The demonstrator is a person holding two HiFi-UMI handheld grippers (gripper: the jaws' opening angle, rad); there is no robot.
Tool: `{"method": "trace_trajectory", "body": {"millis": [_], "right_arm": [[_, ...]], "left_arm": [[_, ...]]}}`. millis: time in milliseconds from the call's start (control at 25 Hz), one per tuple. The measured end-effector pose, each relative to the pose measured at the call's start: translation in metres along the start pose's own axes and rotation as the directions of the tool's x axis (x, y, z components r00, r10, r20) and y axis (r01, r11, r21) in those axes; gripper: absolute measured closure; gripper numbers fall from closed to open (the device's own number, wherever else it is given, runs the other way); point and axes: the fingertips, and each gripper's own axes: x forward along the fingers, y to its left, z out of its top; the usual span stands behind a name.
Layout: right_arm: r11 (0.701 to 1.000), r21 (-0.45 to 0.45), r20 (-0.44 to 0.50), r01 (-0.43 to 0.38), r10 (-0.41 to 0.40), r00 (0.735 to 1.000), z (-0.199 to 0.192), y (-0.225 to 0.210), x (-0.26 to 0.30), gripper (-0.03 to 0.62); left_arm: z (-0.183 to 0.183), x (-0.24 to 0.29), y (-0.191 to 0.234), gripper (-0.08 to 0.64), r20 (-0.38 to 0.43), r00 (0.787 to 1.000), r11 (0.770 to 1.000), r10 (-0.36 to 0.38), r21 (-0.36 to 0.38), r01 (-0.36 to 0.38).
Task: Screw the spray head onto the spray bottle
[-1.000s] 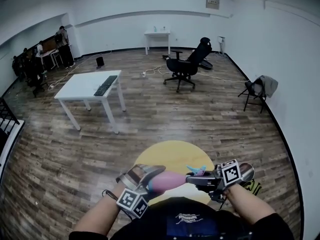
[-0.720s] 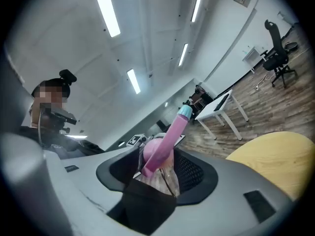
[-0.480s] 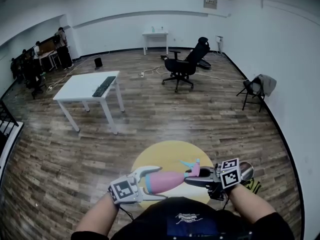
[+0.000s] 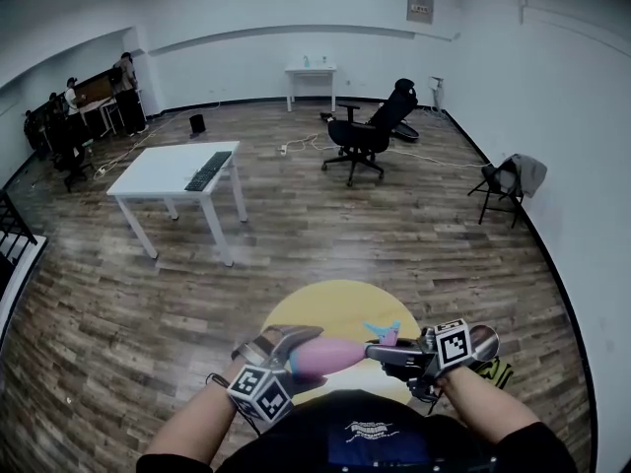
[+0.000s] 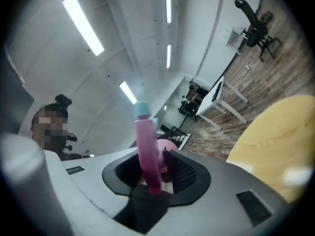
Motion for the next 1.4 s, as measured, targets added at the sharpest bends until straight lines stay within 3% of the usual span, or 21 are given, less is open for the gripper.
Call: {"method": "trace_trajectory", "body": {"millis": [40, 120, 160, 240, 320, 440, 520, 600, 640, 720, 760, 800, 840, 880, 920, 960, 1000, 1080, 1120, 1200, 1400], "right_arm": [[0.994, -0.104, -0.025, 0.031, -0.033, 0.999, 0.003, 0.004, 0.003, 0.445], [0.963, -0.259, -0.082, 0.078, -0.102, 0.991, 0.006, 0.007, 0.006, 0.375], [0.957, -0.280, -0.096, 0.081, -0.112, 0.989, 0.008, 0.008, 0.006, 0.367], [0.963, -0.261, -0.100, 0.072, -0.101, 0.990, 0.011, 0.007, 0.003, 0.364], [0.966, -0.247, -0.101, 0.070, -0.097, 0.990, 0.013, 0.004, 0.001, 0.364], [0.972, -0.227, -0.098, 0.062, -0.087, 0.991, 0.014, 0.003, 0.001, 0.409], [0.981, -0.188, -0.083, 0.054, -0.070, 0.994, 0.014, 0.001, 0.000, 0.454], [0.989, -0.140, -0.091, 0.040, -0.053, 0.994, 0.009, -0.001, 0.001, 0.459], [0.993, -0.109, -0.103, 0.036, -0.047, 0.994, 0.005, -0.003, 0.001, 0.459], [1.000, 0.016, -0.087, 0.015, -0.013, 0.996, -0.001, -0.011, 0.001, 0.459], [0.996, 0.090, -0.056, -0.005, 0.010, 0.998, -0.002, -0.015, 0.001, 0.459], [0.991, 0.135, -0.028, -0.021, 0.025, 0.999, -0.002, -0.017, 0.001, 0.457], [0.990, 0.139, -0.010, -0.025, 0.027, 1.000, -0.001, -0.017, 0.002, 0.456], [0.995, 0.101, -0.004, -0.014, 0.014, 1.000, 0.002, -0.015, 0.003, 0.451], [1.000, 0.024, -0.011, 0.014, -0.013, 1.000, 0.006, -0.013, 0.004, 0.445], [0.996, -0.079, -0.030, 0.051, -0.053, 0.998, 0.010, -0.010, 0.005, 0.430], [0.980, -0.181, -0.056, 0.083, -0.095, 0.994, 0.012, -0.008, 0.005, 0.385], [0.948, -0.300, -0.105, 0.106, -0.143, 0.984, 0.011, -0.003, 0.001, 0.337], [0.945, -0.311, -0.118, 0.101, -0.144, 0.982, 0.010, -0.001, -0.002, 0.327], [0.955, -0.286, -0.124, 0.083, -0.122, 0.985, 0.009, 0.003, -0.003, 0.325], [0.968, -0.246, -0.110, 0.048, -0.078, 0.991, 0.009, 0.007, 0.002, 0.359]], "left_arm": [[0.004, -0.005, -0.001, 0.052, 0.088, 0.994, 0.987, -0.058, -0.146, 0.070], [0.015, -0.016, 0.005, 0.052, 0.262, 0.958, 0.913, -0.114, -0.353, 0.205], [0.019, -0.021, 0.009, 0.052, 0.323, 0.939, 0.878, -0.117, -0.409, 0.250], [0.023, -0.024, 0.016, 0.052, 0.379, 0.919, 0.840, -0.109, -0.460, 0.289], [0.026, -0.021, 0.018, 0.051, 0.387, 0.915, 0.833, -0.115, -0.464, 0.301], [0.031, -0.014, 0.015, 0.052, 0.359, 0.923, 0.859, -0.135, -0.422, 0.290], [0.025, -0.010, 0.011, 0.052, 0.272, 0.955, 0.917, -0.123, -0.337, 0.214], [0.005, 0.000, 0.006, 0.052, 0.059, 0.997, 0.995, -0.044, -0.087, 0.049], [-0.005, 0.004, 0.007, 0.052, -0.053, 0.998, 0.995, 0.036, 0.096, -0.031], [-0.016, 0.006, 0.017, 0.052, -0.169, 0.964, 0.910, 0.206, 0.396, -0.125], [-0.018, 0.006, 0.022, 0.052, -0.182, 0.950, 0.873, 0.255, 0.466, -0.145], [-0.019, 0.006, 0.023, 0.053, -0.181, 0.948, 0.872, 0.262, 0.465, -0.153], [-0.018, 0.006, 0.021, 0.054, -0.166, 0.960, 0.910, 0.225, 0.388, -0.146], [-0.017, 0.006, 0.017, 0.054, -0.128, 0.980, 0.962, 0.152, 0.246, -0.117], [-0.013, 0.005, 0.012, 0.054, -0.060, 0.996, 0.996, 0.064, 0.069, -0.060], [-0.008, 0.002, 0.009, 0.054, 0.032, 0.999, 0.994, -0.017, -0.104, 0.020], [0.000, -0.003, 0.008, 0.054, 0.137, 0.988, 0.963, -0.077, -0.246, 0.109], [0.017, -0.013, 0.013, 0.054, 0.312, 0.941, 0.877, -0.131, -0.407, 0.257], [0.022, -0.018, 0.016, 0.054, 0.363, 0.922, 0.846, -0.137, -0.440, 0.299], [0.027, -0.023, 0.020, 0.054, 0.406, 0.904, 0.823, -0.134, -0.462, 0.330], [0.031, -0.022, 0.019, 0.054, 0.408, 0.903, 0.834, -0.134, -0.446, 0.325]]}}
